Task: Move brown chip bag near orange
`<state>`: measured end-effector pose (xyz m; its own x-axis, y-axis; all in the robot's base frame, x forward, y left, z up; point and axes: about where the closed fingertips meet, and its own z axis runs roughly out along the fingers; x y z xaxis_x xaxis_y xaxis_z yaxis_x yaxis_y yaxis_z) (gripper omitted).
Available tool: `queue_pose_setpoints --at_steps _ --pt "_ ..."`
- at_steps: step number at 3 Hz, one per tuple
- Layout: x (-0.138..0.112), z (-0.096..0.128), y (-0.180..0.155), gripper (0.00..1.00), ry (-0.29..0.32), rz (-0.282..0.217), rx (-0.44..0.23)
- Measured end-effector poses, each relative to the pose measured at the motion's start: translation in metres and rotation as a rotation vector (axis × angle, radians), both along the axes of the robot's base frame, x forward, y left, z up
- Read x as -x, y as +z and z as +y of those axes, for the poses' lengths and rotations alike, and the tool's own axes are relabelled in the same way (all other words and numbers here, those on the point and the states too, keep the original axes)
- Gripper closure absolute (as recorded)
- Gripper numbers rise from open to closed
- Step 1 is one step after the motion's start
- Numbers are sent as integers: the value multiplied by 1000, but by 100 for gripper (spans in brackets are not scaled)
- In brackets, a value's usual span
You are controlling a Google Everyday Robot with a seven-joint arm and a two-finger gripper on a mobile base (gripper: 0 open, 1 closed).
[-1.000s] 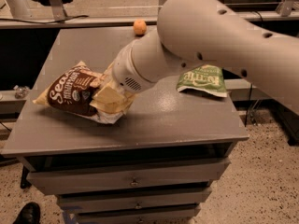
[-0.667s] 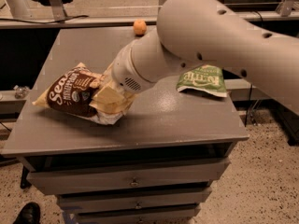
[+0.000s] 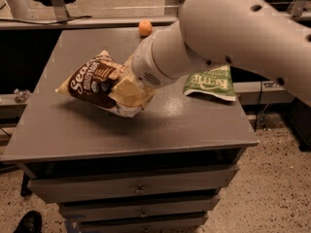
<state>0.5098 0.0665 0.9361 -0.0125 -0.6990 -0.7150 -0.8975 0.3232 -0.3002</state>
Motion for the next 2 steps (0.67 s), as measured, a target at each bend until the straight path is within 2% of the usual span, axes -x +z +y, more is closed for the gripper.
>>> queue_pose_setpoints --at_steps 1,2 --pt "-24 -53 19 100 -134 -60 15" --pt "-46 -111 30 100 -256 -92 41"
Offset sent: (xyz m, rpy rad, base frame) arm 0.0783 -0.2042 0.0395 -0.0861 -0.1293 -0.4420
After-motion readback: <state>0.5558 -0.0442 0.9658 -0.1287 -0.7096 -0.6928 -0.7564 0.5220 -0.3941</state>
